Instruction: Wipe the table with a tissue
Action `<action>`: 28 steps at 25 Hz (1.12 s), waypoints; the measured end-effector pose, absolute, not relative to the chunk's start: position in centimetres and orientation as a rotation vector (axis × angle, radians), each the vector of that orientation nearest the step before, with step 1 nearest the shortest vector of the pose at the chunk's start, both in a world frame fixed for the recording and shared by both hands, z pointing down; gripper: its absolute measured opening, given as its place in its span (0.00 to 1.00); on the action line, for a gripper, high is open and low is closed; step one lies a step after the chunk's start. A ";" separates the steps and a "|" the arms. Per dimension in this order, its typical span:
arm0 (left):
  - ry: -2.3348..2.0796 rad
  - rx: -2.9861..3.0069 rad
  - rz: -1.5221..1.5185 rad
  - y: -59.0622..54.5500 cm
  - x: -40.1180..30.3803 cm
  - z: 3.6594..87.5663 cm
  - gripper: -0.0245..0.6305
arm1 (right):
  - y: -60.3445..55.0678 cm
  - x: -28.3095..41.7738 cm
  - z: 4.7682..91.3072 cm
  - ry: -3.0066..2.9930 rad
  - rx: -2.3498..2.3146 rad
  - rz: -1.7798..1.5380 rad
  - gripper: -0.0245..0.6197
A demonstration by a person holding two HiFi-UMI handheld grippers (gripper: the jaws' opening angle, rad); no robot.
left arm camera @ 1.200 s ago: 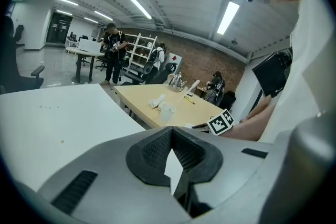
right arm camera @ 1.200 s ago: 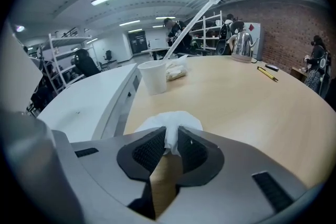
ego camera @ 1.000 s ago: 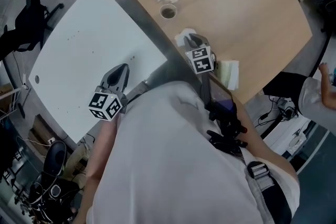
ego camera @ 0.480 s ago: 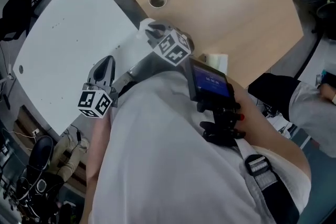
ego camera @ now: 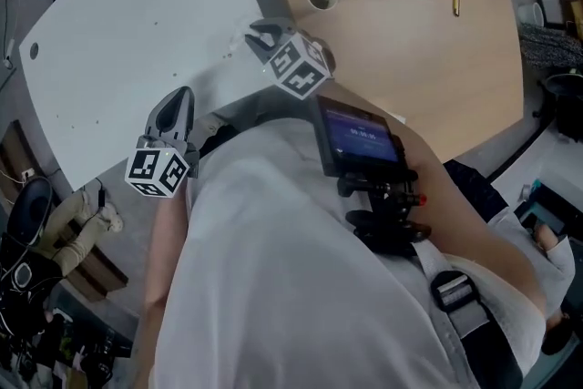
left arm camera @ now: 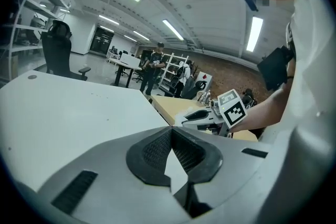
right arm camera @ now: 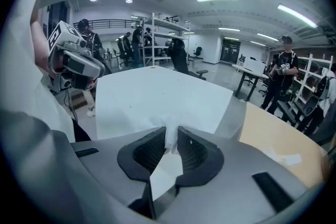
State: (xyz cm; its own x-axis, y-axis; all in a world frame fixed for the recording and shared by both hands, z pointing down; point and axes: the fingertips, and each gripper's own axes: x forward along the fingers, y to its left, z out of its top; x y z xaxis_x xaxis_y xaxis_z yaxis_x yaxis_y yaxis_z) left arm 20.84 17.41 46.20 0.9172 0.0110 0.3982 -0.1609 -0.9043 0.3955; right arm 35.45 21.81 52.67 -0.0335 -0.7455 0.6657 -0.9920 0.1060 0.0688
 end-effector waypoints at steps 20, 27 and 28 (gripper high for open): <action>-0.133 2.595 0.554 12.0 16.2 47.4 0.05 | 15.9 33.0 53.2 -1.799 1.663 0.547 0.15; -0.105 2.590 0.555 12.0 16.2 47.8 0.05 | 18.5 36.9 54.6 -1.694 1.692 0.547 0.15; -0.110 2.588 0.559 12.0 16.0 47.9 0.05 | 18.9 37.1 54.9 -1.686 1.679 0.546 0.15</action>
